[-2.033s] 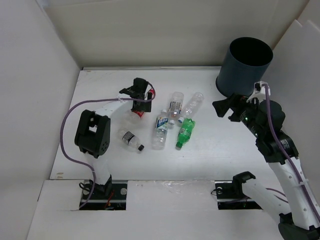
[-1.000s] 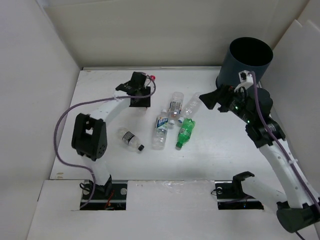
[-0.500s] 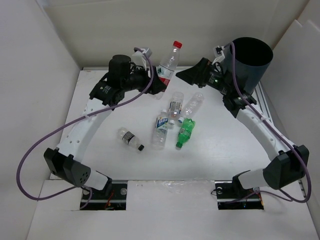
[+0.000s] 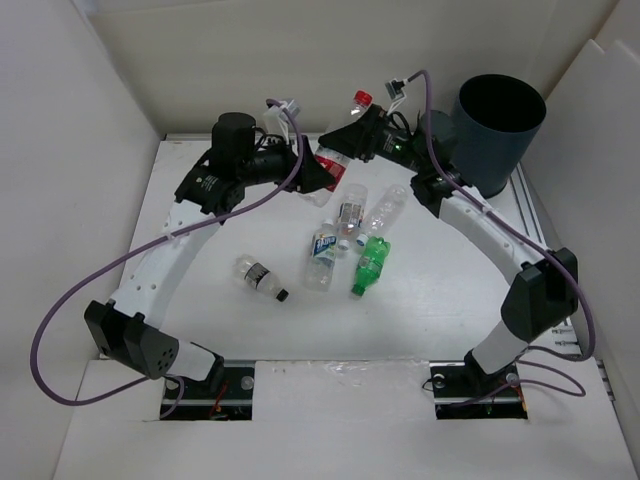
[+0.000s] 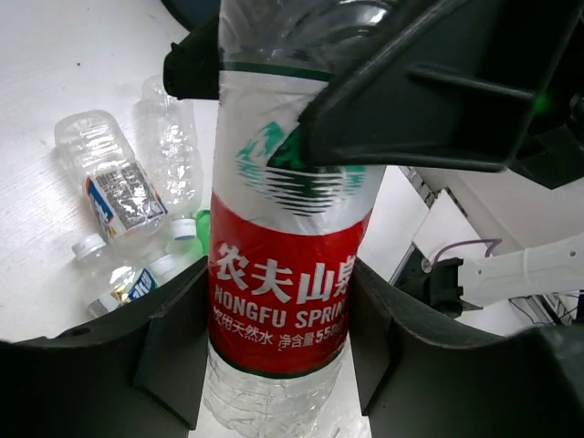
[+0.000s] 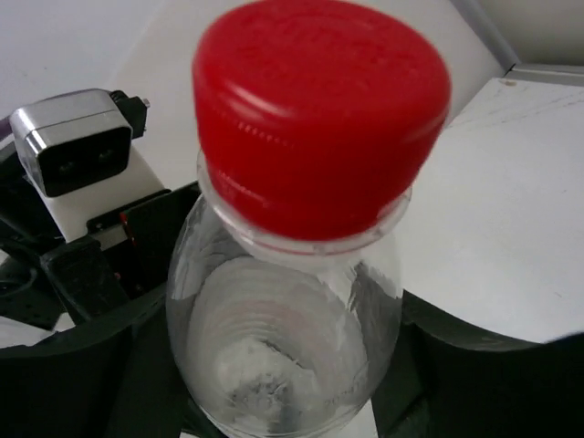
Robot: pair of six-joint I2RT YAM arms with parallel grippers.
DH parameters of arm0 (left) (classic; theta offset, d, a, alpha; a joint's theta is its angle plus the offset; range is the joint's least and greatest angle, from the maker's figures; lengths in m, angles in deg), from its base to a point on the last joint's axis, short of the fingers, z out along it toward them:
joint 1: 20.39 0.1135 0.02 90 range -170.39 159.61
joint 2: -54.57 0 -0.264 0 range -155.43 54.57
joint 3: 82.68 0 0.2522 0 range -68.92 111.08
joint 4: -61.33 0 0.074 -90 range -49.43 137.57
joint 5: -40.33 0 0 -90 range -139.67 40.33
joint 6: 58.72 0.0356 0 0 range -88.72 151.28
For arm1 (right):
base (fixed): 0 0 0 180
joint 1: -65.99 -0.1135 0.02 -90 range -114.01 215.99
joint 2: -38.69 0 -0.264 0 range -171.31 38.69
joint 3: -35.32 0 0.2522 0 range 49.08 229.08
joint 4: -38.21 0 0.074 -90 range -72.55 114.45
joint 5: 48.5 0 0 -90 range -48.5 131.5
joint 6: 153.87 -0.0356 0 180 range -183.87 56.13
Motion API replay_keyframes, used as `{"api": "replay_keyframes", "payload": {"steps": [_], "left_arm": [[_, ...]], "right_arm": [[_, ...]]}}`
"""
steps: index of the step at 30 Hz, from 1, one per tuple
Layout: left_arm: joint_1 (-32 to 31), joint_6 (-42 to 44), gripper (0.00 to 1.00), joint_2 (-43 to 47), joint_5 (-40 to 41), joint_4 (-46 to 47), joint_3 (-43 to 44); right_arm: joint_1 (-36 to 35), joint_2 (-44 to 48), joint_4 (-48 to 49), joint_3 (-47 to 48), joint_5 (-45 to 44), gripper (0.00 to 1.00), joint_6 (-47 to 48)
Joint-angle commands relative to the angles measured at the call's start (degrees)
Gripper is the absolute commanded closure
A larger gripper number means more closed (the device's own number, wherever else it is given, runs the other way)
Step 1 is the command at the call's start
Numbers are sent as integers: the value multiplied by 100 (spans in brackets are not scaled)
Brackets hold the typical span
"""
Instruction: Put the plastic bottles in the bin
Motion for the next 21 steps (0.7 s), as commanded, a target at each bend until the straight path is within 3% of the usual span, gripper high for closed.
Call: {"api": "replay_keyframes", "payload": {"steps": [1,2,3,4,6,11,14,21], "left_arm": [[-45,-37,94,271,-358,353,-53],[-45,24,90,271,-357,301,-53],[-45,24,69,271,-165,248,-53],[-45,85,49,271,-68,247,-53],[-45,86,0,271,178,247,-53],[-45,15,0,271,1222,124,-131],[-45,15,0,384,1400,177,-438],[-45,138,0,385,1699,310,-747]], "right_arm": [[-96,-128,425,436,-35,37,49],[-96,-190,425,549,34,82,49],[-36,-191,425,550,35,95,49],[-35,-191,329,620,-17,100,49],[158,-191,83,831,-18,100,189],[1009,-638,-918,2086,-473,100,409],[1756,-1068,-1595,3097,-913,100,409],[2909,-1772,-2781,4468,-3082,100,1005]]}}
